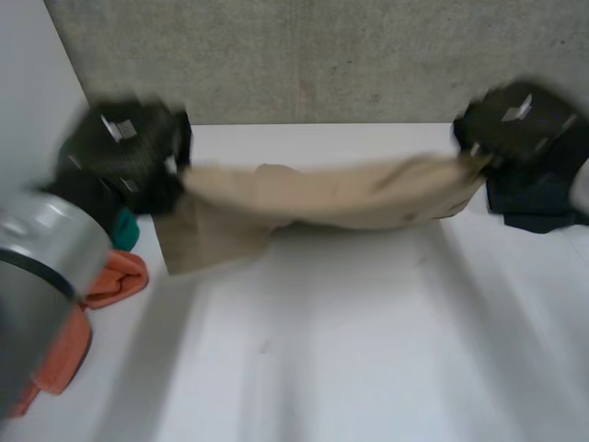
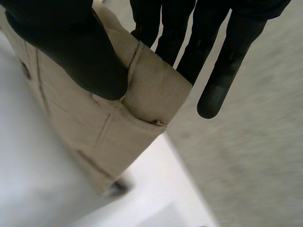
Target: Fold the laundry.
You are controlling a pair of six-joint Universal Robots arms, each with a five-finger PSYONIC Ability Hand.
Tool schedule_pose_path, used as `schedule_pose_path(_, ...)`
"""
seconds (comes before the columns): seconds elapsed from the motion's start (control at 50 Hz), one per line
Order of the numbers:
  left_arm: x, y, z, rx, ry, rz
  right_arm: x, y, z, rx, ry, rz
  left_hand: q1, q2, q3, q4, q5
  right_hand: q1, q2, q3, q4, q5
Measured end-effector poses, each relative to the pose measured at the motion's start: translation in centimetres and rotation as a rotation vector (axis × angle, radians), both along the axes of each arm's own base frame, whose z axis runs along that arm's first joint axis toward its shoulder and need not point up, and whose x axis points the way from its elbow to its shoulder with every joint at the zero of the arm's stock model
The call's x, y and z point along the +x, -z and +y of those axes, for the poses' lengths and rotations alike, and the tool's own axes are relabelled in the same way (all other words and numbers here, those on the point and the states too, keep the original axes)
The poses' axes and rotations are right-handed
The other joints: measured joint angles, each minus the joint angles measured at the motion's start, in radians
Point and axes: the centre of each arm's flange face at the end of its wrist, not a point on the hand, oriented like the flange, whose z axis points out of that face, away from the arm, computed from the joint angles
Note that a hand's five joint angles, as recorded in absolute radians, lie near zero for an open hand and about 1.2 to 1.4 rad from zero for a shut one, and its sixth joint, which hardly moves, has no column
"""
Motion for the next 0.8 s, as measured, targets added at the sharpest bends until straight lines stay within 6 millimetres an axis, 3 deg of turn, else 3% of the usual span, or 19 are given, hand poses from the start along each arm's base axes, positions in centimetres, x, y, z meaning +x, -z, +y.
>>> schedule_pose_path(0.02, 0.3, -1.9, 0.4, -0.033, 0.007, 0.021, -0.3, -2.0, 0.4, -0.035, 0.014, -0.022, 0.0, 0.0, 0.0, 0.0, 0.0, 0.0, 0.0, 0.0, 0.0, 0.002)
schedule_pose_path(0.08, 0.7, -5.3, 1.0, -0.071, 0.02, 0.045, -0.8, -5.0, 1.0, -0.089, 0.034, -0.071, 0.0, 0.0, 0.0, 0.0, 0.0, 0.0, 0.0, 0.0, 0.0, 0.006)
schedule_pose_path(0.16, 0.7, -6.5, 0.1, -0.022, 0.016, 0.022, -0.3, -6.2, 0.9, -0.101, 0.028, -0.097, 0.0, 0.0, 0.0, 0.0, 0.0, 0.0, 0.0, 0.0, 0.0, 0.009)
schedule_pose_path(0.22, 0.4, -5.4, -1.7, 0.058, 0.003, -0.019, 0.4, -5.2, 0.2, -0.074, 0.024, -0.08, 0.001, 0.001, 0.0, 0.0, 0.0, 0.0, 0.0, 0.0, 0.0, 0.01)
schedule_pose_path(0.3, -0.6, -1.2, -5.6, 0.217, -0.011, -0.097, 1.9, -0.9, -2.0, 0.023, 0.037, -0.001, 0.004, 0.001, 0.0, 0.0, 0.0, 0.0, 0.0, 0.0, 0.0, 0.01)
schedule_pose_path(0.38, -1.9, 2.3, -9.5, 0.255, 0.004, -0.118, 3.5, 3.6, -4.2, 0.089, 0.06, 0.06, 0.004, 0.002, 0.001, 0.0, 0.0, 0.0, 0.0, 0.0, 0.001, 0.01)
schedule_pose_path(0.44, -2.8, 3.0, -12.2, 0.191, 0.029, -0.094, 4.5, 5.5, -6.0, 0.072, 0.09, 0.057, 0.004, 0.002, 0.001, 0.001, 0.0, 0.0, 0.0, 0.0, 0.003, 0.01)
schedule_pose_path(0.48, -3.6, 2.5, -14.4, 0.088, 0.062, -0.055, 5.2, 5.9, -7.6, 0.017, 0.123, 0.02, 0.004, 0.002, 0.001, 0.001, 0.0, 0.0, 0.0, 0.0, 0.003, 0.01)
schedule_pose_path(0.54, -4.4, -0.5, -16.6, -0.118, 0.114, 0.014, 6.1, 4.1, -9.9, -0.137, 0.174, -0.108, 0.005, 0.002, 0.002, 0.001, 0.0, 0.0, 0.0, 0.0, 0.003, 0.01)
schedule_pose_path(0.62, -4.4, -6.8, -18.0, -0.44, 0.155, 0.134, 6.4, -1.6, -11.8, -0.408, 0.188, -0.377, 0.005, 0.003, 0.002, 0.001, 0.0, 0.0, 0.0, 0.0, 0.003, 0.01)
schedule_pose_path(0.68, -3.6, -11.5, -17.9, -0.633, 0.164, 0.246, 6.2, -6.5, -11.7, -0.603, 0.139, -0.592, 0.005, 0.003, 0.002, 0.001, 0.0, 0.0, 0.0, 0.0, 0.003, 0.01)
schedule_pose_path(0.72, -3.0, -13.5, -17.5, -0.696, 0.168, 0.304, 5.9, -8.8, -11.1, -0.682, 0.099, -0.684, 0.006, 0.003, 0.002, 0.001, 0.0, 0.0, 0.0, 0.002, 0.003, 0.01)
schedule_pose_path(0.8, -2.3, -14.8, -17.2, -0.718, 0.164, 0.358, 5.8, -10.0, -10.6, -0.717, 0.057, -0.74, 0.009, 0.003, 0.002, 0.001, 0.0, 0.0, 0.0, 0.005, 0.003, 0.012)
